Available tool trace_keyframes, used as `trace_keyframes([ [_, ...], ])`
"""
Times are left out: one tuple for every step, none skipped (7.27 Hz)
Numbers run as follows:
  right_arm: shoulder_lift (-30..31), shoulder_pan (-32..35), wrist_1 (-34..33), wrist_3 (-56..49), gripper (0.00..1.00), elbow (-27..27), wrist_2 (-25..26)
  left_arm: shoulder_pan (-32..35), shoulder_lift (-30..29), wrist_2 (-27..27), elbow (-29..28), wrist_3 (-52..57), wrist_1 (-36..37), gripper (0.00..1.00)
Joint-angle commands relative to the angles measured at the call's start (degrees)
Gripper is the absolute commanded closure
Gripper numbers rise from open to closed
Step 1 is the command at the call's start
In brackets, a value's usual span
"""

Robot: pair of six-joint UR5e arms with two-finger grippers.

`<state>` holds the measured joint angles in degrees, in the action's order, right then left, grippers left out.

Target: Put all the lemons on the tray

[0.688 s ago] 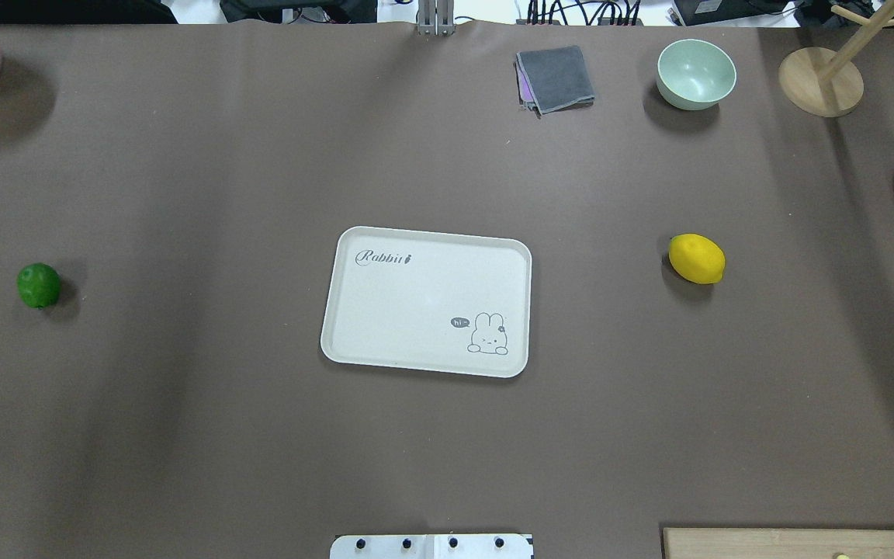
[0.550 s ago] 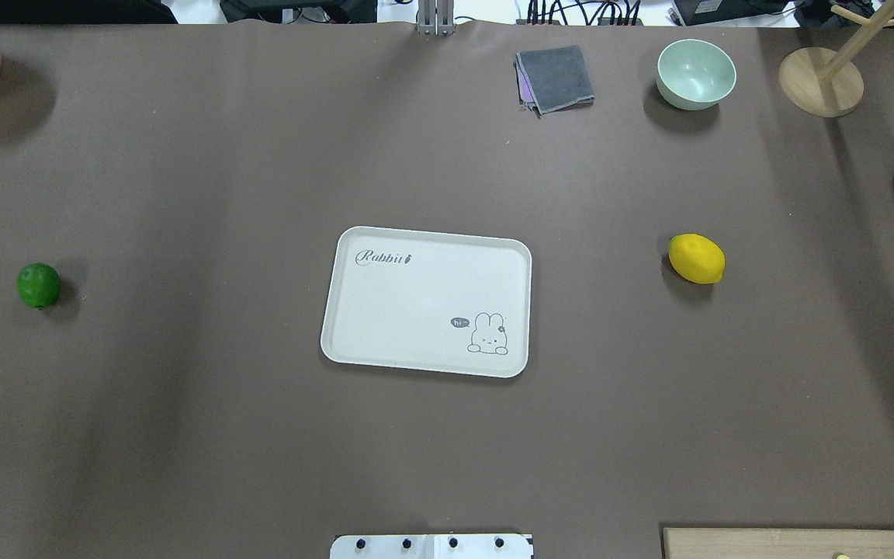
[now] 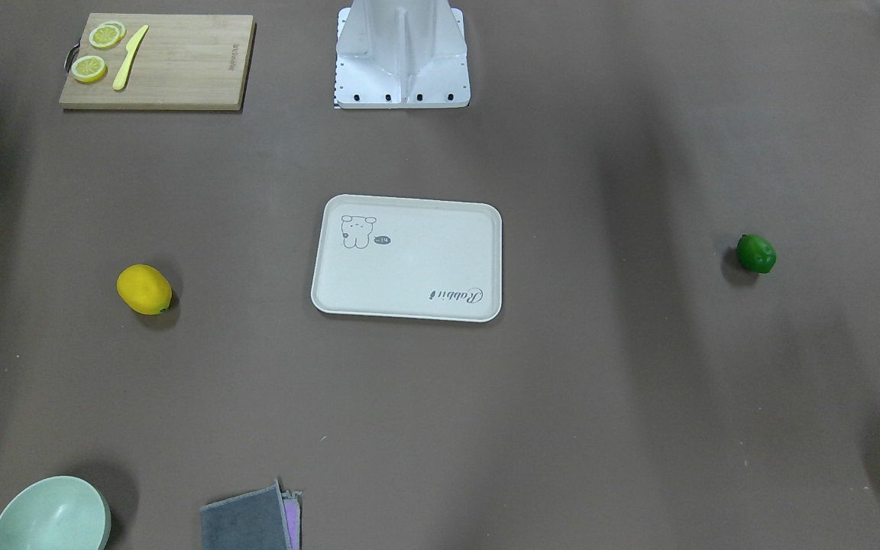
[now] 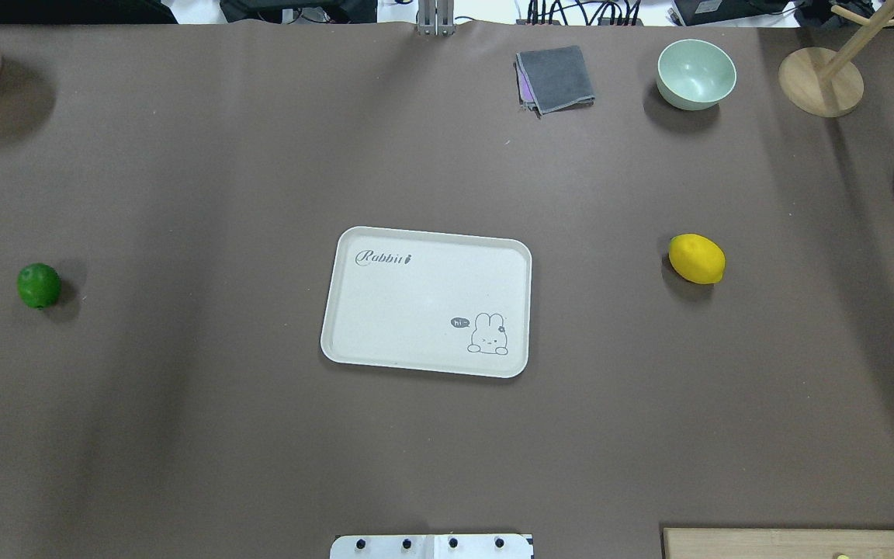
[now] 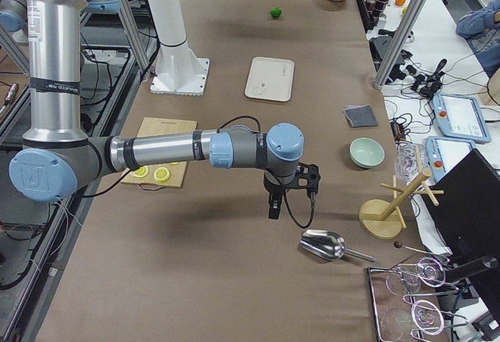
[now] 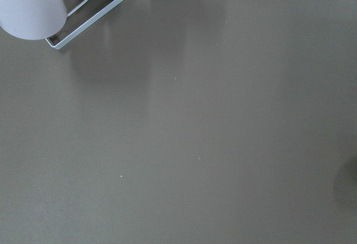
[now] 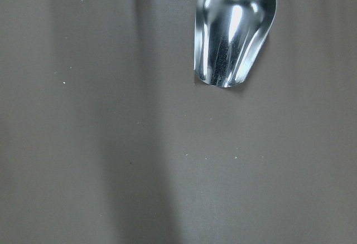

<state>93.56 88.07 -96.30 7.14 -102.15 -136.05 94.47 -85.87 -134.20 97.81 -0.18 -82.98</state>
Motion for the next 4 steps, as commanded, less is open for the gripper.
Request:
trace_keyframes([
  [-0.1, 0.0, 0.0, 0.5, 0.0, 0.0, -0.1, 0.1, 0.1, 0.0, 0.1, 0.1, 0.0, 0.02],
  [0.0, 0.0, -0.1, 0.9, 0.0, 0.0, -0.7, 0.4, 0.2, 0.0, 0.7, 0.3, 0.0, 0.02],
  [0.0, 0.0, -0.1, 0.9, 0.0, -0.1, -0.6, 0.3, 0.1, -0.1, 0.4, 0.1, 0.2, 0.02],
  [0.1, 0.0, -0.1, 0.9, 0.0, 0.0, -0.6, 0.3, 0.2, -0.1, 0.9, 0.0, 0.3, 0.02],
])
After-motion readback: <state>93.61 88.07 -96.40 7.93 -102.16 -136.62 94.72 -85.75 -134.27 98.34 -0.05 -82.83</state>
